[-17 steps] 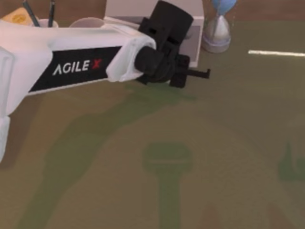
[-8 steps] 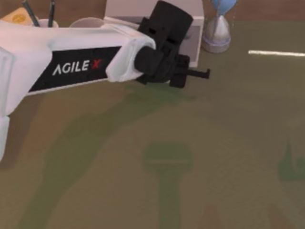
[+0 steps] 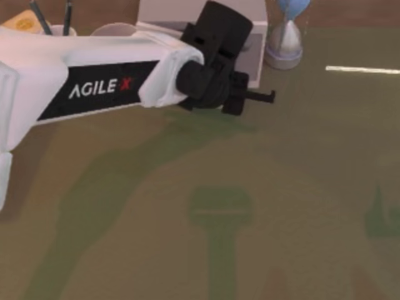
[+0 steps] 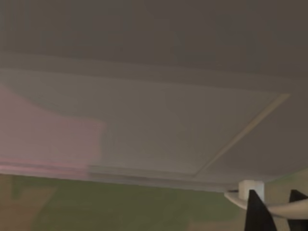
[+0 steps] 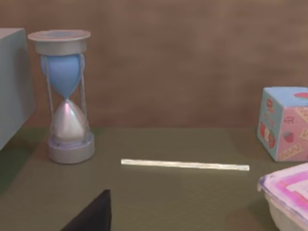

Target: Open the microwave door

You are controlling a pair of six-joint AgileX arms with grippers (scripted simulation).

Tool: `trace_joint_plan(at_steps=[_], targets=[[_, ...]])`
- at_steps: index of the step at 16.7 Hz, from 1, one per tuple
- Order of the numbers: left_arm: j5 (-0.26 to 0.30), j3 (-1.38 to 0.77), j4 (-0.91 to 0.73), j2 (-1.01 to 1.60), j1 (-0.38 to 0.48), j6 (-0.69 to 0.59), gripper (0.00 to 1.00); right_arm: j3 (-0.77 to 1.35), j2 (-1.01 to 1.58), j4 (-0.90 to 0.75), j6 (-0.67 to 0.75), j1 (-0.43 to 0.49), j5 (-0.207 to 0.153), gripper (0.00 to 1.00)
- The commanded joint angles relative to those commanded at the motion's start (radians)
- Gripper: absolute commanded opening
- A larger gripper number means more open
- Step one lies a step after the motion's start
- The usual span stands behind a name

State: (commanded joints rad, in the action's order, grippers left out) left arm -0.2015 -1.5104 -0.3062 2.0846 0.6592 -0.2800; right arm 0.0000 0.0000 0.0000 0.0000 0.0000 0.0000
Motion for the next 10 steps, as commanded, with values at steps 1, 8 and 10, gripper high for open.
trace_joint_plan(at_steps=[1,8,10], targets=[[0.000,0.000,0.000,0.000,0.000,0.000,0.00,0.000,0.000,0.000,0.000,0.000,0.000,1.00],[0.017,0.017,0.009,-0.011,0.001,0.013,0.00,0.000,0.000,0.000,0.000,0.000,0.000,1.00],[0.028,0.034,0.021,-0.025,-0.006,0.031,0.00,0.000,0.000,0.000,0.000,0.000,0.000,1.00]])
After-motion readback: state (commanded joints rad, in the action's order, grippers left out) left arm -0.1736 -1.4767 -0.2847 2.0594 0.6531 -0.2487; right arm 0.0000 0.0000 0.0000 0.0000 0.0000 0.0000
